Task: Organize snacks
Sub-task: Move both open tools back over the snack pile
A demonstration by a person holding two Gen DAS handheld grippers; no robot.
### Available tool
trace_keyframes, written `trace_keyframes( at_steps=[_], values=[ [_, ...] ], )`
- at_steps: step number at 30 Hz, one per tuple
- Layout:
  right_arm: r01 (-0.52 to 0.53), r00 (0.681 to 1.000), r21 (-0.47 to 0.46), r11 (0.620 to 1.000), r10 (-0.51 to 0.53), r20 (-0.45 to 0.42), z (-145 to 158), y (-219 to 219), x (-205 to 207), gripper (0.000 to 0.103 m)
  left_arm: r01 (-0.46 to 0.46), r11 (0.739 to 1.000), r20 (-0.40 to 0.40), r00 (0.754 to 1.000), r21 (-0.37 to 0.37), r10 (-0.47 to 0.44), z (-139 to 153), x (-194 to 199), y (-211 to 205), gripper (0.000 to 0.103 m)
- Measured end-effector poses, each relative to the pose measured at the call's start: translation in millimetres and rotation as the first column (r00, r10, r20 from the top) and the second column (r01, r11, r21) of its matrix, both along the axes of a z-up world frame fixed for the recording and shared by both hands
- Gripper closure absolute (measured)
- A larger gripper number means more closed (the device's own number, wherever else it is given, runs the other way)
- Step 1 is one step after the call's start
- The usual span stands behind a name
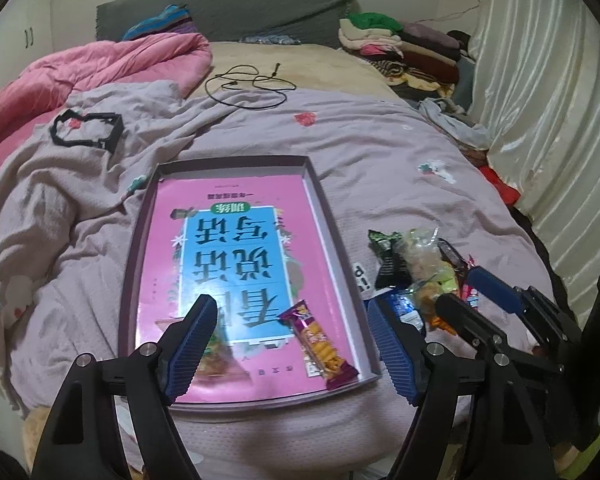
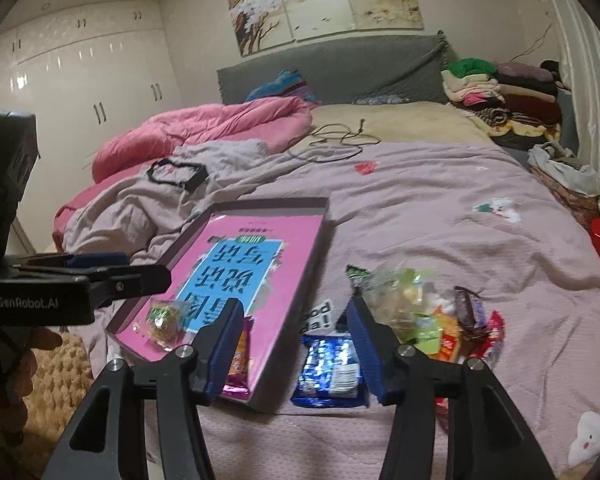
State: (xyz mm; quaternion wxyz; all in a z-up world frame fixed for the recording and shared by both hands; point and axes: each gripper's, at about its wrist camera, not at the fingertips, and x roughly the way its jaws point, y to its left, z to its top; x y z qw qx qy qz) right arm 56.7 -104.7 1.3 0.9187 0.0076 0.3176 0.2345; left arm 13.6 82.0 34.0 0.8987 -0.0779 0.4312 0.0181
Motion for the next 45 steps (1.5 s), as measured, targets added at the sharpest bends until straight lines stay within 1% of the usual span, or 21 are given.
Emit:
trace_keyframes(
  at_steps=[2,7,13,22,30,33,36,41,45],
  values=[
    [0.015,1.000,0.010,1.000,-0.015,0.005,2,-7,1,0.044,0.010,1.000,-0.001,1.000,-0.005,-0.010,1,1,-5,0.024],
    [0.062,0.997,0.012,0.998,-0.062,0.038,7,-24,0,0.042,0.042,0.999,-0.011,0.999,-0.026,-0.042,1,5,-18,0.024],
    [0.111,0.993,0.017,0.994,-0.111,0.046,9,-42,3,0.041,0.075,0.996,-0.014,0.997,-0.041,-0.075,3,12,-33,0.024],
    [0.177,0.983,0.029,0.984,-0.179,0.049,9,-68,8,0.041,0.113,0.993,-0.007,0.993,-0.043,-0.114,8,23,-52,0.024],
    [0.225,0.973,0.014,0.974,-0.226,0.048,7,-83,13,0.041,0.135,0.989,-0.009,0.991,-0.063,-0.136,7,34,-66,0.024],
    [0.250,0.968,0.012,0.968,-0.250,0.032,4,-91,16,0.041,0.146,0.985,-0.018,0.989,-0.093,-0.148,4,42,-71,0.024],
    [0.285,0.958,0.006,0.958,-0.285,0.014,0,-100,20,0.041,0.151,0.979,-0.045,0.986,-0.134,-0.158,-3,50,-75,0.024],
    [0.329,0.944,-0.008,0.944,-0.329,-0.037,-12,-113,27,0.041,0.153,0.979,-0.077,0.983,-0.137,-0.164,-15,61,-83,0.024],
    [0.341,0.934,-0.009,0.940,-0.340,-0.106,-24,-120,34,0.041,0.152,0.980,-0.100,0.981,-0.128,-0.165,-25,72,-89,0.024]
  ],
)
